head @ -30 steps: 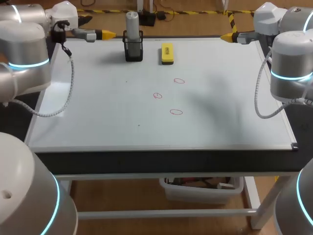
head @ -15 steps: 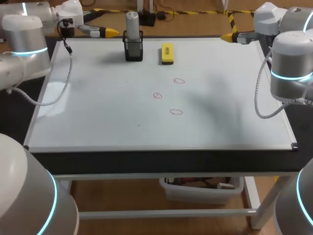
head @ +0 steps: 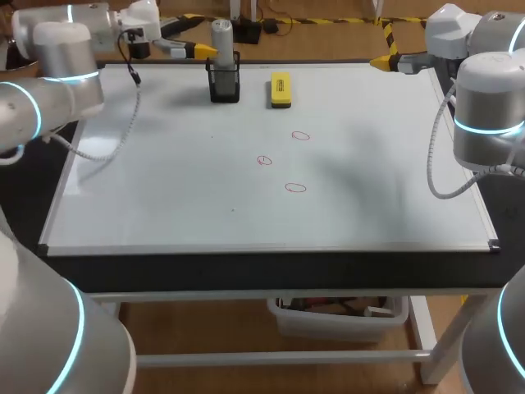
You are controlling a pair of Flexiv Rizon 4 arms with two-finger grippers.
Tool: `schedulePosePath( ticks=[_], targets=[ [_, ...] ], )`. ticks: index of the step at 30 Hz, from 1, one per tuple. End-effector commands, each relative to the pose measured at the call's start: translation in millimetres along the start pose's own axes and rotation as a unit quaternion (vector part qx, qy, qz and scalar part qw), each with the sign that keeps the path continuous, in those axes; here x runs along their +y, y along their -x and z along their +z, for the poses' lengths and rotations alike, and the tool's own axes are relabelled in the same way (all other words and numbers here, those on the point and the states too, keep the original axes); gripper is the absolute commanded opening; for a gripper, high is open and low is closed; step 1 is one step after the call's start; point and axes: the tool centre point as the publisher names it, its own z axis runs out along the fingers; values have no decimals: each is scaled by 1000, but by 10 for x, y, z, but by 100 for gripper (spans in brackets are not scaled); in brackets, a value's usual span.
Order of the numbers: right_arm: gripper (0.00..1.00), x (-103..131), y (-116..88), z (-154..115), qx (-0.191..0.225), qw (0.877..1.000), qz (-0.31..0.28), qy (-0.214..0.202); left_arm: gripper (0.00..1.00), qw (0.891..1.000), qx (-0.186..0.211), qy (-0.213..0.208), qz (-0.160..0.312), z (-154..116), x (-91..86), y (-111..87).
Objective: Pick up the inspection probe, press it on each red-marked spot on the whiteboard one by one, put down the probe, pick up the eraser, and wipe off all the red marks.
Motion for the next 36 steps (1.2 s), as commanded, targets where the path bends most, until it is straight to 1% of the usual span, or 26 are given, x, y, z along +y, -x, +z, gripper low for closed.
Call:
schedulePosePath(
  ticks=[1, 10, 21, 30, 36],
  targets=[
    [100, 0, 3, 2, 0, 1000, 0, -1, 100, 996, 87, -5, -1, 131, 85, 103],
    [100, 0, 3, 2, 0, 1000, 0, -1, 100, 996, 92, 3, -5, 355, 141, 90],
    [100, 0, 3, 2, 0, 1000, 0, -1, 100, 996, 93, -7, -11, 503, 181, 93],
    [100, 0, 3, 2, 0, 1000, 0, -1, 100, 996, 87, -12, -12, 518, 192, 91],
    [100, 0, 3, 2, 0, 1000, 0, -1, 100, 996, 93, -12, -9, 514, 198, 87]
  ],
)
